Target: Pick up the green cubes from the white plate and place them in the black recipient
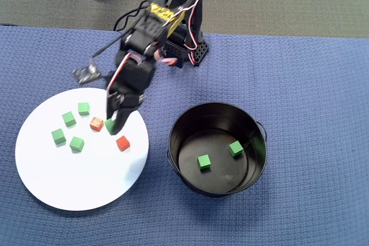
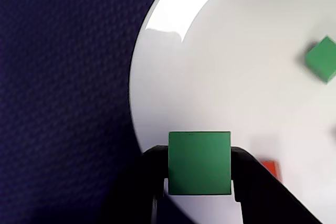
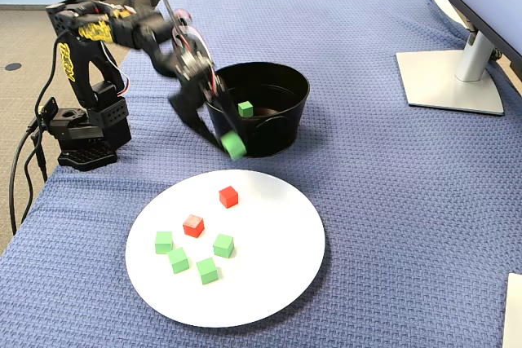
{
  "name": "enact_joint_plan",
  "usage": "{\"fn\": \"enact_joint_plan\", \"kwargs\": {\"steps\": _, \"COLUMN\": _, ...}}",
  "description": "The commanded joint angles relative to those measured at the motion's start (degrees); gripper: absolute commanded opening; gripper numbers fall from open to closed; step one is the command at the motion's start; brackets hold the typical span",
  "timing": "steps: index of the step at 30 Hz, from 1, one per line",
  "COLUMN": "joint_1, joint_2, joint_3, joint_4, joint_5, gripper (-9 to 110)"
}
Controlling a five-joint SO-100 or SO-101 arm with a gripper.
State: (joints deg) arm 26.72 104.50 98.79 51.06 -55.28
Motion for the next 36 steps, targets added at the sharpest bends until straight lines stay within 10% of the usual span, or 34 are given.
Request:
{"fn": "enact_joint_plan", "kwargs": {"steps": 1, "joint_1": -6.9, "joint_2": 6.8, "joint_3": -5.4, "joint_4": 5.9, "joint_5": 12.6, "gripper": 0}}
{"fn": "enact_joint_plan", "kwargs": {"steps": 17, "joint_1": -42.1, "joint_2": 1.7, "joint_3": -4.8, "joint_4": 7.5, "joint_5": 33.5, "gripper": 1}}
{"fn": "enact_joint_plan", "kwargs": {"steps": 21, "joint_1": -45.5, "joint_2": -0.9, "joint_3": -6.2, "joint_4": 8.2, "joint_5": 31.6, "gripper": 33}}
{"fn": "enact_joint_plan", "kwargs": {"steps": 36, "joint_1": -13.6, "joint_2": -7.3, "joint_3": -26.6, "joint_4": 19.1, "joint_5": 0.6, "gripper": 33}}
